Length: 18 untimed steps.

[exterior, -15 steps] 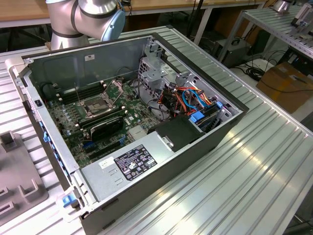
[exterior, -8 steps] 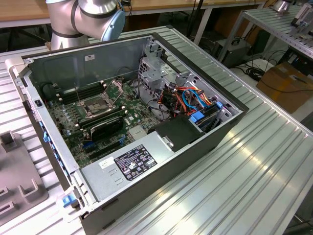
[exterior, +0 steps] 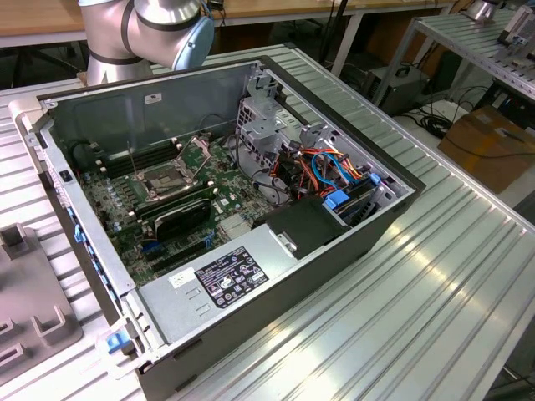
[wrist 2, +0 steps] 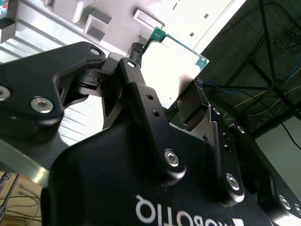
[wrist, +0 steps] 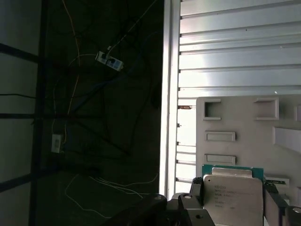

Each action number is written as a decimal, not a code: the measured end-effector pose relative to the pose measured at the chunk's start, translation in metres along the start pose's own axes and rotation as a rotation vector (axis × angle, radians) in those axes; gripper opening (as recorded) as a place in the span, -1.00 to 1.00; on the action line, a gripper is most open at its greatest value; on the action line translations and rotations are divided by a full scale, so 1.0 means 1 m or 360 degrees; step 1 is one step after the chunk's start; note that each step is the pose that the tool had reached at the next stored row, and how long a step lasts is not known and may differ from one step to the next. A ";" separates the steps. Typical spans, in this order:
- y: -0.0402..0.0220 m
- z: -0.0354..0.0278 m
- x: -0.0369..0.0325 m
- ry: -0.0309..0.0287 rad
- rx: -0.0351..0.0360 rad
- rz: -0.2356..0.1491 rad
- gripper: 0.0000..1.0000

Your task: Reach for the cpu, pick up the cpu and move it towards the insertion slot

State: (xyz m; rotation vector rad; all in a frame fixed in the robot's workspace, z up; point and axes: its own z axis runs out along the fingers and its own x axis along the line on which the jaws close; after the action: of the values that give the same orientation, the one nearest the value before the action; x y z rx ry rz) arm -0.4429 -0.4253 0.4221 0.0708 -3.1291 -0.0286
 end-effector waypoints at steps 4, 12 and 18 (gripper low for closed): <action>0.0000 -0.0001 0.0000 0.00000 0.0000 0.0000 0.09; -0.0002 -0.0002 -0.0038 0.00000 0.0000 0.0000 0.09; -0.0005 -0.0003 -0.0110 0.00002 0.0002 0.0000 0.09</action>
State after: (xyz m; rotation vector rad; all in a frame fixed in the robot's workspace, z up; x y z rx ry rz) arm -0.4319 -0.4253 0.4223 0.0707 -3.1290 -0.0271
